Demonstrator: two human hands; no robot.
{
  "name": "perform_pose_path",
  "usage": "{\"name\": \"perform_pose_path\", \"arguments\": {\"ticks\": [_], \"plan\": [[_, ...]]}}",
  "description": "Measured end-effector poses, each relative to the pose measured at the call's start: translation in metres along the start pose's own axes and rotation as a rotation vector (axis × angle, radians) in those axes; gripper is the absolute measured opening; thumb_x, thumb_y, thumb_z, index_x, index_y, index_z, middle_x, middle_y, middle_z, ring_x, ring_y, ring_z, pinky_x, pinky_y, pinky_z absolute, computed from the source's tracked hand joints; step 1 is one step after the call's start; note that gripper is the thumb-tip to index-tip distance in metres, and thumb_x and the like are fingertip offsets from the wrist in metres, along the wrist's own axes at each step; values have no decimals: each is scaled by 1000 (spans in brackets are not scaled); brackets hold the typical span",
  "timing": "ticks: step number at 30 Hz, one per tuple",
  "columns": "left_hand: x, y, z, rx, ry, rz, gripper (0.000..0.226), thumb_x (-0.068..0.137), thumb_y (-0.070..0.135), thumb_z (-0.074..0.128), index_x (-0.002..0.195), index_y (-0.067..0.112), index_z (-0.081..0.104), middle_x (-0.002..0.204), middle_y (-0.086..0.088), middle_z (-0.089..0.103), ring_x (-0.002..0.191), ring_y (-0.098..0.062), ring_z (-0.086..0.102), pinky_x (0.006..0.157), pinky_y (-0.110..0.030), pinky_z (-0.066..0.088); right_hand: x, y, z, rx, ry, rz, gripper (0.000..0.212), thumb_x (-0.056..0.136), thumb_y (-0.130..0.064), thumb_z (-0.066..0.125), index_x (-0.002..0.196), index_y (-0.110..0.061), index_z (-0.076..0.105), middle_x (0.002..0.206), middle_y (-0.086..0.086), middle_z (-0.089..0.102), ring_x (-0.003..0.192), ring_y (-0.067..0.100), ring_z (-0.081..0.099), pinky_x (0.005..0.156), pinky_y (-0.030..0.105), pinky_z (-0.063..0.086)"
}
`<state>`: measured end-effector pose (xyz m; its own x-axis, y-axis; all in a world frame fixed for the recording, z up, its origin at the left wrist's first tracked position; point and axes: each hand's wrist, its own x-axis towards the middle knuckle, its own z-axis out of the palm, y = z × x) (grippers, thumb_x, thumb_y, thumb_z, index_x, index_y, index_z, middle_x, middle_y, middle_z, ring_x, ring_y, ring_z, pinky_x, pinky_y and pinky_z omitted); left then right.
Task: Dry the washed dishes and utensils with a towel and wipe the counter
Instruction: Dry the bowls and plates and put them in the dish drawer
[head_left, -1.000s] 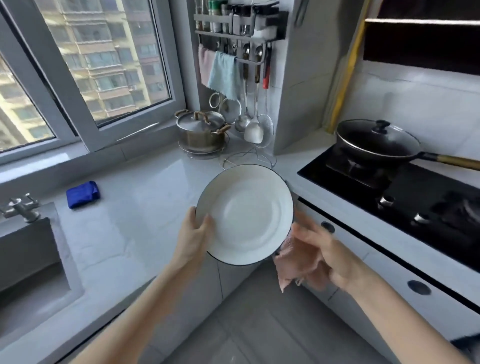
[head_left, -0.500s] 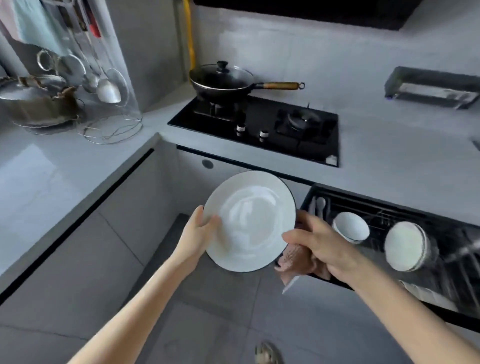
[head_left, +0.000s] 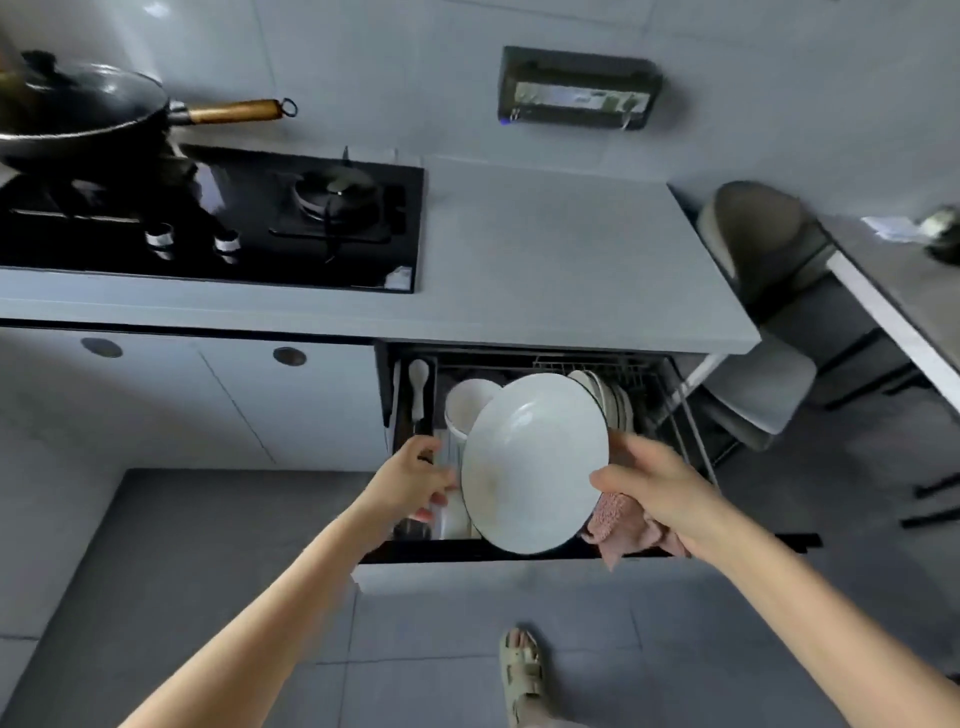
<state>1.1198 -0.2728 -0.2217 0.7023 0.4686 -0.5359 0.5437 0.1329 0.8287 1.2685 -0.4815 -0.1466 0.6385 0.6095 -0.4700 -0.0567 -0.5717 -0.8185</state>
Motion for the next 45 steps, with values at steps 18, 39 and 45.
{"name": "perform_pose_path", "arguments": {"ticks": [18, 39, 45], "plan": [[143, -2, 80, 40, 227, -398, 20, 95, 8, 49, 115, 10, 54, 88, -14, 63, 69, -21, 59, 54, -27, 50, 189, 91, -116, -307, -114, 289, 64, 81, -19, 63, 141, -23, 42, 94, 2, 71, 57, 1, 64, 51, 20, 50], [244, 55, 129, 82, 82, -355, 14, 97, 11, 46, 90, 18, 55, 84, -10, 64, 70, -19, 60, 52, -23, 49, 354, 173, -201, -936, -30, 309, 44, 79, -44, 60, 116, -22, 54, 98, -3, 66, 82, 20, 59, 65, 27, 39], [251, 50, 131, 98, 79, -388, 9, 97, 12, 48, 96, 14, 56, 85, -9, 65, 69, -17, 62, 49, -20, 49, 389, 190, -184, -891, -29, 305, 35, 80, -43, 61, 104, -19, 54, 98, 2, 67, 80, 22, 59, 67, 29, 44]]}}
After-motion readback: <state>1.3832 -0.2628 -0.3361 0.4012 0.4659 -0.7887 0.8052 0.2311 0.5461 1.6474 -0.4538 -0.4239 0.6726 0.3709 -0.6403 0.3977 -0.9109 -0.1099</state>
